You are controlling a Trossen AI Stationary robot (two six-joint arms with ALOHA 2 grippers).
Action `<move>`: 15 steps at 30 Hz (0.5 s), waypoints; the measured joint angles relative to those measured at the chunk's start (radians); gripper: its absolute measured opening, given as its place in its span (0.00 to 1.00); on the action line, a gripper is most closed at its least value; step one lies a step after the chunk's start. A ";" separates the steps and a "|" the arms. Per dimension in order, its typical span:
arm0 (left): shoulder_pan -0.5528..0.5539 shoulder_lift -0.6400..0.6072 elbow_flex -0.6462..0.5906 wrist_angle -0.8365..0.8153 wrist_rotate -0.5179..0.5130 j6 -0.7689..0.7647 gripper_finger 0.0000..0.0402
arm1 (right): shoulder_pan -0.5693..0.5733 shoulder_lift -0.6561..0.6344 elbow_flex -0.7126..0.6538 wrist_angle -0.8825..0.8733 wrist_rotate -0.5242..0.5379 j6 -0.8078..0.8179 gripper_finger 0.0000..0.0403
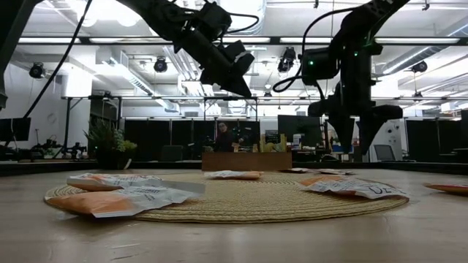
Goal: Pick & Place Tea
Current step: Put the bottom red tea bag into the middle section of the wooden organizer
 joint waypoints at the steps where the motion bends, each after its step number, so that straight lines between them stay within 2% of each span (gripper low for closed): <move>1: 0.000 0.000 0.000 0.000 0.000 0.000 0.00 | 0.000 -0.001 0.000 0.000 0.002 0.000 0.46; 6: 0.000 0.000 0.014 -0.029 0.000 0.000 0.00 | 0.035 -0.012 0.000 -0.009 -0.074 0.009 0.46; 12: 0.000 0.000 0.028 -0.057 0.000 0.000 0.00 | 0.178 -0.021 0.000 -0.031 -0.086 0.023 0.46; 15: 0.000 0.000 0.028 -0.058 0.000 0.001 0.00 | 0.244 -0.027 0.000 -0.049 -0.148 -0.002 0.46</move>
